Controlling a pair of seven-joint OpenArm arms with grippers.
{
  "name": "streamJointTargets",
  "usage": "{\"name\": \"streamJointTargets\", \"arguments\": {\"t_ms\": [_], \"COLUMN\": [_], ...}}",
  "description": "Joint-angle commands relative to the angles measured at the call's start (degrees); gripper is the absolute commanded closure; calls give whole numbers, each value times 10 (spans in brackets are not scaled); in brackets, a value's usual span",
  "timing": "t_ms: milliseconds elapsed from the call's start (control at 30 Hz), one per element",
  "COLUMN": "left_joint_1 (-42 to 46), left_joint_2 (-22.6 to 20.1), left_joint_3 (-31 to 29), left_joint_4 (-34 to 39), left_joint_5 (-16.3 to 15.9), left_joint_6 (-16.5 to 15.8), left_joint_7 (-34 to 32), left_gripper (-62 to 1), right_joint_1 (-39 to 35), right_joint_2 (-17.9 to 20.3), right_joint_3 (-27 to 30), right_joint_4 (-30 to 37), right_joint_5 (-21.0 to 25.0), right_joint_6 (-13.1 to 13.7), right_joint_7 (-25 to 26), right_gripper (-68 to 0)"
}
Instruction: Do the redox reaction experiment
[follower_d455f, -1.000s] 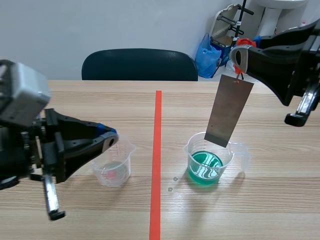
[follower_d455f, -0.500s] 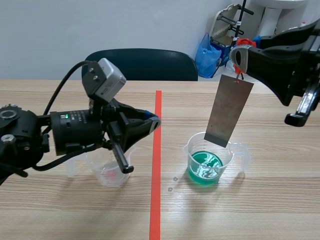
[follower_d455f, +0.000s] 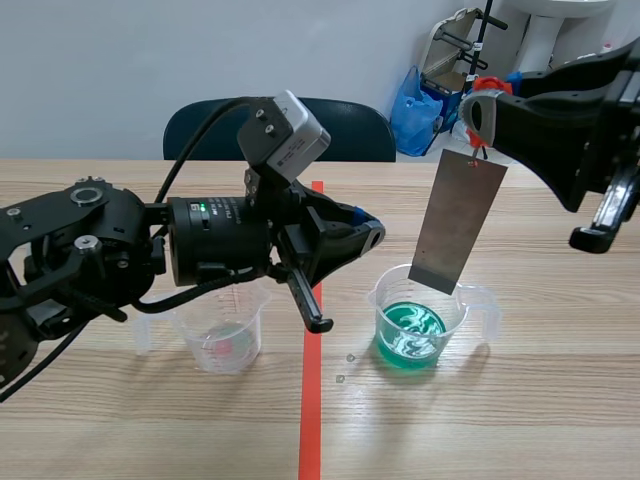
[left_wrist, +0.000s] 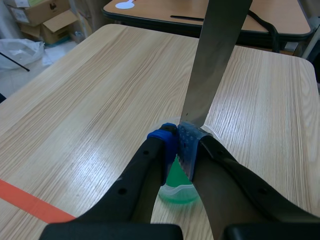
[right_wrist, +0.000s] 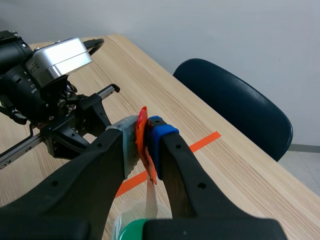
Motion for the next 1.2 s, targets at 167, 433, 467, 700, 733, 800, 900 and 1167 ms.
{"name": "streamJointTargets", "arguments": {"t_ms": [167,433,467,700,733,800,900,1167], "left_joint_1": [-6,-6,-6,-6,-6,-6,1,117], "left_joint_2": [6,5,5,1,-5,-17,-46,-160], "left_joint_3": [5,5,5,5,5,5,-2,-130], "left_joint_4": [7,7,7,7,7,7,7,12], "left_joint_5": [-4,-4,-4,-4,-4,-4,-4,-4], "left_joint_6": [-2,-2,-2,-2,-2,-1,-1,-2], "left_joint_7": [-4,-4,-4,-2,-3,-5,-12,-102], "left_gripper": [-27,-27,-27,-27,-27,-27,-27,-27], "right_joint_1": [7,7,7,7,7,7,7,7], "right_joint_2": [1,1,1,1,1,1,1,1], "right_joint_3": [8,8,8,8,8,8,8,8], "right_joint_4": [9,9,9,9,9,9,9,9], "right_joint_5": [9,9,9,9,9,9,9,9], "right_joint_6": [-4,-4,-4,-4,-4,-4,-4,-4], "right_joint_7": [11,11,11,11,11,11,11,11], "right_gripper": [-6,-6,-6,-6,-6,-6,-6,-6]}}
